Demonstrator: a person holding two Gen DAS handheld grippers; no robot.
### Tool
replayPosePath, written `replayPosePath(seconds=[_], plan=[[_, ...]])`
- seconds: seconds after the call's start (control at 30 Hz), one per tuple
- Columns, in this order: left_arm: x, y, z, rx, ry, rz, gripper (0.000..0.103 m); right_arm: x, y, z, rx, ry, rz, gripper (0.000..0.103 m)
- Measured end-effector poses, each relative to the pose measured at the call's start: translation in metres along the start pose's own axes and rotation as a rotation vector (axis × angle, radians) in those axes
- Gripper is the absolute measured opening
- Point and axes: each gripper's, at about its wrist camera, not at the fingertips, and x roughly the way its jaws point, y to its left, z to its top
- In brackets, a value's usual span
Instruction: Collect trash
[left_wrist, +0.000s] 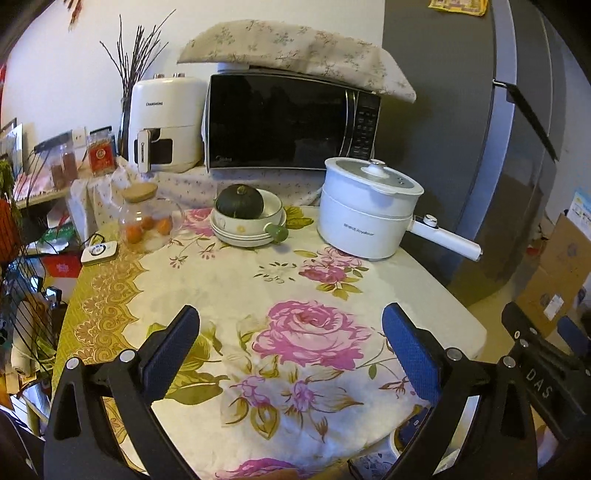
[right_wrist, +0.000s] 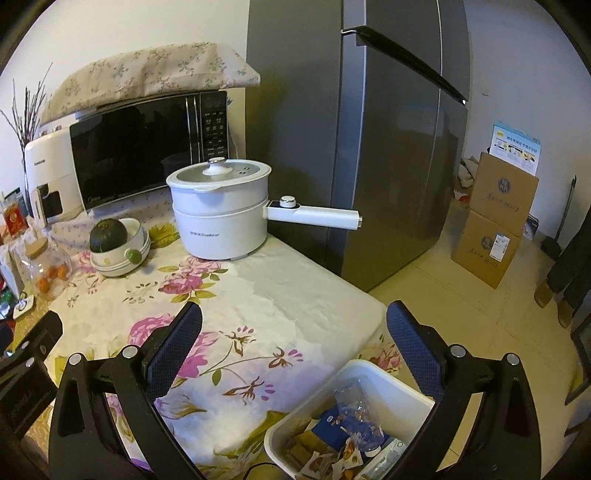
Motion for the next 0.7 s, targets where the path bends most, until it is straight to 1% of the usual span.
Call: replayPosePath(seconds=[0.17, 0.3, 0.57, 0.7], plan=[[0.001, 0.004, 0.0, -0.004, 0.013, -0.022, 0.096, -0.004, 0.005, -0.002, -0.005, 0.005, -0.018, 0.096], [-0.001, -0.004, -0.004, 0.023, 0.017, -0.026, 0.096, -0.005, 0.003, -0.004, 0.0, 0.01, -0.027, 0.096], [-0.012, -0.01, -0.007, 0.035, -0.01, -0.015, 0.096, -0.01, -0.004, -0.007, 0.01, 0.012, -0.044, 0.096], [-0.015, -0.011, -0.007, 0.035, 0.013, -0.02, 0.096, -0.016, -0.011, -0.009, 0.032, 0.02, -0.04, 0.096]])
